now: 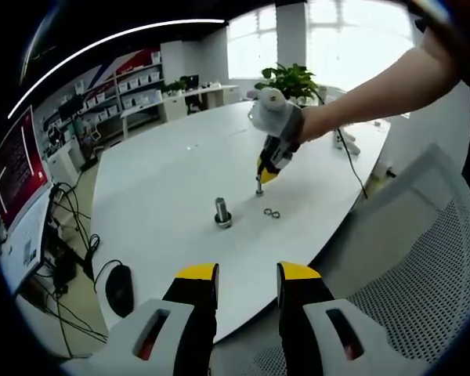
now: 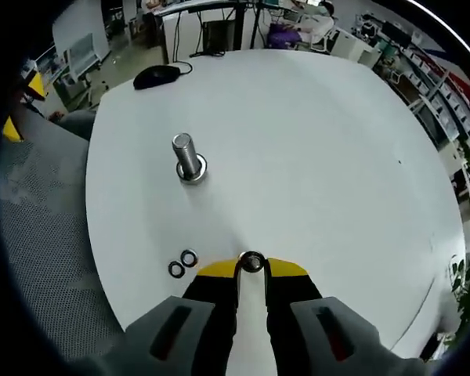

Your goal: Place the washer onto the threaded stud by aligning its center hole with the stud, sliding it down to the base, and recovering from edge contact or off-axis alignment until the washer reaches the visible bottom stop.

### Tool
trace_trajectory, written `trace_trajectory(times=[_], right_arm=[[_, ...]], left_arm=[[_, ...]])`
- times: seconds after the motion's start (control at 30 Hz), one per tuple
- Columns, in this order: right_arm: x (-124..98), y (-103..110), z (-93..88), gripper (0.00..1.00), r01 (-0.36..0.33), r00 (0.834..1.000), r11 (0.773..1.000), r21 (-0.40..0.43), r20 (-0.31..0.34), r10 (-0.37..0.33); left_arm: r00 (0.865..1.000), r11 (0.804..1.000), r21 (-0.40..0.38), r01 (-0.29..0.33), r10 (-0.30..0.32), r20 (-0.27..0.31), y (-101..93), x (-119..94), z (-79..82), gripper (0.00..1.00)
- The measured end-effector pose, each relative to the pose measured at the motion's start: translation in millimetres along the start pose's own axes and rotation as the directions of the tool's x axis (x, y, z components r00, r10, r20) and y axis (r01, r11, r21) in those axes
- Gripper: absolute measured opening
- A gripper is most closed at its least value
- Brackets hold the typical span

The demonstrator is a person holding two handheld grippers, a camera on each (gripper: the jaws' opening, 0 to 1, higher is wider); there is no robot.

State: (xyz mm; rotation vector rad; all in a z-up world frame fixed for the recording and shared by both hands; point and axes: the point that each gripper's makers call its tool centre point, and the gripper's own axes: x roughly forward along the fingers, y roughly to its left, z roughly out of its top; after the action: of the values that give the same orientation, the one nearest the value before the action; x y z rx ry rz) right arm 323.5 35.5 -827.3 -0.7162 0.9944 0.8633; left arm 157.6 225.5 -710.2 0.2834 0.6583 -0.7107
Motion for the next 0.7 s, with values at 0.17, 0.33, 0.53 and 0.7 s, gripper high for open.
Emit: trace_trajectory(times=[0.17, 0.33, 0.53, 0.7], right_arm=[[9, 0, -5.3, 0.14, -0.010, 1.000, 1.000, -0.008, -0.024, 0.010], [16, 3, -8.2, 0.14, -0.025, 0.999, 1.000, 0.013, -0.032, 0.026], [25, 5, -16.6, 0.15, -0.030, 0.998, 1.000, 0.002, -0.054, 0.030], [27, 6, -20.6, 0.14, -0.032, 0.998, 0.999, 0.001, -0.061, 0.032]], left_arm=[[1.000, 1.000, 0.000, 0.003, -0.003, -0.001, -0.6, 0, -0.1, 0.28], [1.000, 1.000, 0.000, 0.004, -0.004, -0.002, -0.8, 0, -0.4, 0.28], [1.000, 1.000, 0.001, 0.007, -0.007, -0.002, -1.4, 0, -0.5, 0.28], [1.000, 1.000, -0.001, 0.007, -0.007, 0.000, -1.4, 0, -0.2, 0.28]])
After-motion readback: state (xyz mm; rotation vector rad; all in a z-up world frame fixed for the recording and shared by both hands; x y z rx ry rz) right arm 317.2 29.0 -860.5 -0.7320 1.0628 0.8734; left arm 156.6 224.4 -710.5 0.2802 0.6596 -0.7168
